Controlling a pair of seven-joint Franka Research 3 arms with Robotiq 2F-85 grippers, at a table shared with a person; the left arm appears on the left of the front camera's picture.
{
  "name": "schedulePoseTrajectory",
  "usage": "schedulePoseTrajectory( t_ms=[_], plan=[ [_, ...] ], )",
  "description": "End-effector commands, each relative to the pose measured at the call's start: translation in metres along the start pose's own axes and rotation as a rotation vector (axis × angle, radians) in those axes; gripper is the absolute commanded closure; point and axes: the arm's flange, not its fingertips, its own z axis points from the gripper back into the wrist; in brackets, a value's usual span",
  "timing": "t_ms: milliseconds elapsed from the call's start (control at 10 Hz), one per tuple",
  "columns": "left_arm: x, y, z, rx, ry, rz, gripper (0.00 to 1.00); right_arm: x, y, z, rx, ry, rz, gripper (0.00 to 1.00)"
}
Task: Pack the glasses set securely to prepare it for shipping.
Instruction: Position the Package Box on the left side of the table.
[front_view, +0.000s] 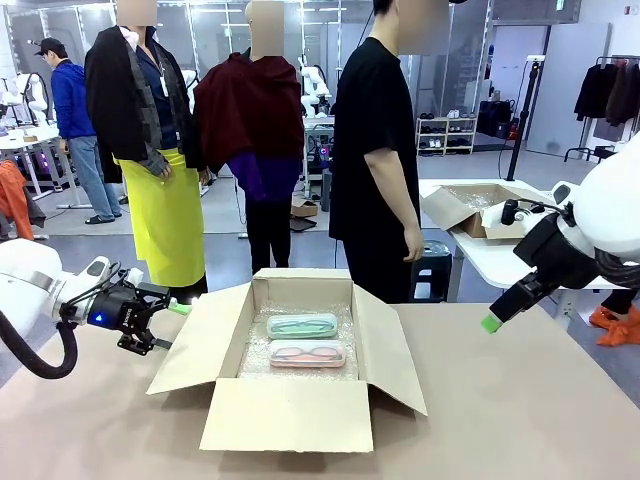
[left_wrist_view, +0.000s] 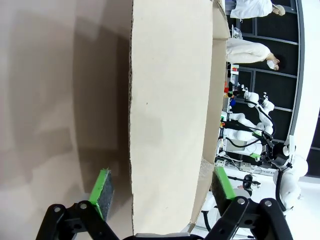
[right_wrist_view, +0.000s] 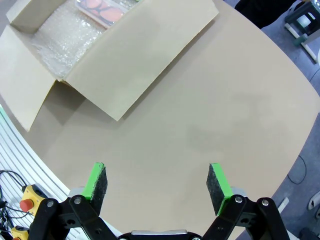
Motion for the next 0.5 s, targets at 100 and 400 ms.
schedulePoseTrajectory(
  t_ms=[100, 400],
  plan=[
    [0.0, 0.0, 0.0, 0.0, 0.0, 0.0, 0.0, 0.0, 0.001, 0.001, -0.007, -0.003, 0.0, 0.0],
    [0.007, 0.02, -0.006, -0.062, 0.044, 0.016, 0.0, 0.0, 0.001, 0.001, -0.007, -0.003, 0.0, 0.0]
  ],
)
